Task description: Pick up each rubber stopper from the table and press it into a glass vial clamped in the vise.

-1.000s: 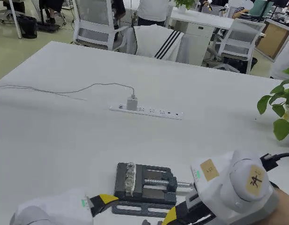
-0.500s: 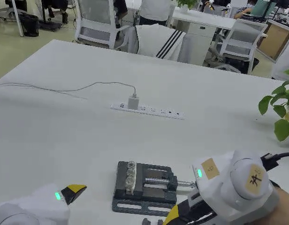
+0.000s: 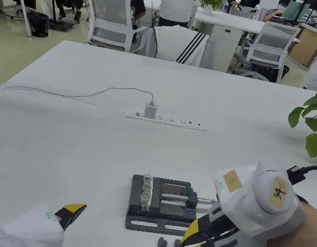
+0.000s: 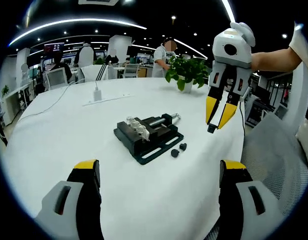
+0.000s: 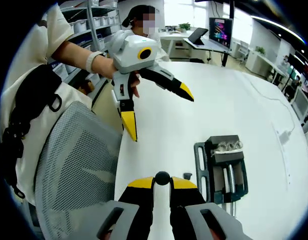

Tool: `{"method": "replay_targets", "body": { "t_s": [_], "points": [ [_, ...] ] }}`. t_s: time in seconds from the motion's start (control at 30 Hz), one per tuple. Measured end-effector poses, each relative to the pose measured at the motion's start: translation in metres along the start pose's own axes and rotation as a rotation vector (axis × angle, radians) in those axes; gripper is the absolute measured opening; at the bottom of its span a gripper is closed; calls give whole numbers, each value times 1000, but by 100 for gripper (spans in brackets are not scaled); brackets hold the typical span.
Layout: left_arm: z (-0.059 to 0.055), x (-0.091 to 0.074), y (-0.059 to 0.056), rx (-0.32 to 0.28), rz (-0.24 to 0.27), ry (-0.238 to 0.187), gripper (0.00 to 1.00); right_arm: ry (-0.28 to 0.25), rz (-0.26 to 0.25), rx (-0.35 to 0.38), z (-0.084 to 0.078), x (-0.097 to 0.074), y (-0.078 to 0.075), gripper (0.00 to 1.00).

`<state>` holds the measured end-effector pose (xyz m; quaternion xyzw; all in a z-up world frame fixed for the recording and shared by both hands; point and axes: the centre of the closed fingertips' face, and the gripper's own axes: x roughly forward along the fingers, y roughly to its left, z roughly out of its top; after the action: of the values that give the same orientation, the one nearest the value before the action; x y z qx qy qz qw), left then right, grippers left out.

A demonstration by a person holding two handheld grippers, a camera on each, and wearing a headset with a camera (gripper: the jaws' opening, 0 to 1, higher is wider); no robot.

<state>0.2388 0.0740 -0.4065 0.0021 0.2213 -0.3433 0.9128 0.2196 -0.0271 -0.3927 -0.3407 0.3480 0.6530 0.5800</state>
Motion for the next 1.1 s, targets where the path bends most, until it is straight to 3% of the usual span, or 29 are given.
{"method": "replay_targets", "body": {
  "t_s": [0.37, 0.6, 1.1],
  "points": [
    [3, 0, -6, 45, -12, -2, 99, 53, -16, -33, -1, 1, -25, 7],
    [2, 0, -11, 50, -26, 2, 98, 96, -35, -82, 5, -3, -54, 7],
    [-1, 4, -6, 62, -24, 13, 97, 183, -33, -199, 25, -4, -103, 7]
  ]
}}
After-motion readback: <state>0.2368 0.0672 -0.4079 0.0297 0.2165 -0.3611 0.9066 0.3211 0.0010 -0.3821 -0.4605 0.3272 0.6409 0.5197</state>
